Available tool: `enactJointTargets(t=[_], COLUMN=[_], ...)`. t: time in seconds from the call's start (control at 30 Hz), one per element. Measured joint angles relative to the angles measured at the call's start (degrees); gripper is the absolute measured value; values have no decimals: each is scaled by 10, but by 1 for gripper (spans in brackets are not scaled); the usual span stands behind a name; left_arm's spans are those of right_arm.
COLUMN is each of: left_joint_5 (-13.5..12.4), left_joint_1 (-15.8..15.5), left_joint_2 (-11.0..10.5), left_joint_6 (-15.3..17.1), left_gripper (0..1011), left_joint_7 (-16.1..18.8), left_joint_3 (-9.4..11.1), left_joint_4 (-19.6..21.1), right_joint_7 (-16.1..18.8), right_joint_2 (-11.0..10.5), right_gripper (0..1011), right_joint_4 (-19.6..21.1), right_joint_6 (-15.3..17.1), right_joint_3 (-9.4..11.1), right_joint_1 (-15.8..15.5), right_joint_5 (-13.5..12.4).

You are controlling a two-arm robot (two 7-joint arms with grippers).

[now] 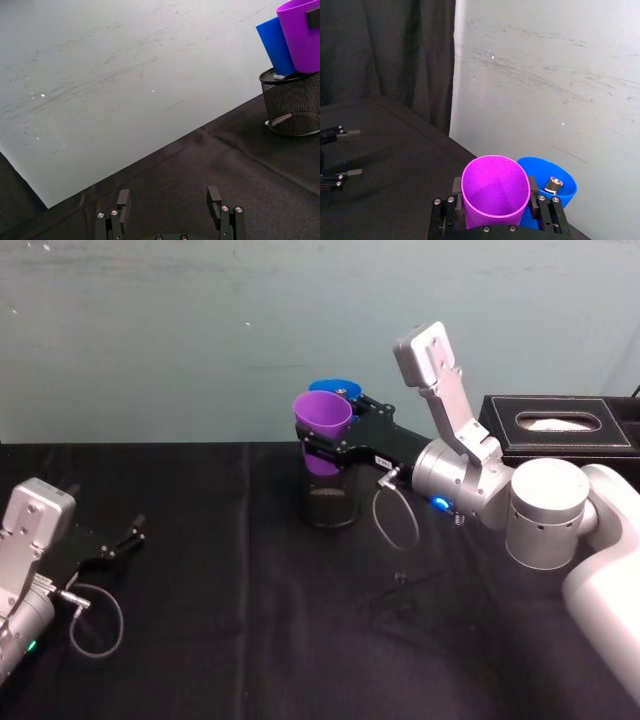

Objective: Pick up one cup with a gripper and tap it against the other cup.

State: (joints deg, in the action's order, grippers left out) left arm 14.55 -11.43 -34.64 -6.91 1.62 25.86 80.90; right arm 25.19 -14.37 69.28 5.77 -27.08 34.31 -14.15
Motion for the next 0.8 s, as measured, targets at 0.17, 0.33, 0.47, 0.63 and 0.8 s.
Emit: enactJointTargets(t=[0.17, 0.33, 0.47, 0.63, 0.8], left_joint_5=[0, 0, 0, 0, 0], left_joint_1=[0, 0, 0, 0, 0], left_joint_2=[0, 0, 0, 0, 0], left_joint_6=[0, 0, 0, 0, 0], left_gripper=[1000, 1000, 1000, 1000, 1000], left_joint_7=[0, 0, 0, 0, 0], left_joint_3=[0, 0, 0, 0, 0], left_joint_4=[0, 0, 0, 0, 0], right_joint_7=[2, 5, 6, 7, 7], right_joint_2=[2, 2, 3, 3, 3], right_gripper=[739, 739, 739, 739, 739], right_joint_4=[-1, -2, -3, -3, -3], right_joint_6=[2, 2, 3, 4, 4], right_joint_3=[2, 2, 3, 5, 5], right_joint_1=[1, 1, 1, 1, 1], right_joint_5=[0, -1, -3, -5, -5])
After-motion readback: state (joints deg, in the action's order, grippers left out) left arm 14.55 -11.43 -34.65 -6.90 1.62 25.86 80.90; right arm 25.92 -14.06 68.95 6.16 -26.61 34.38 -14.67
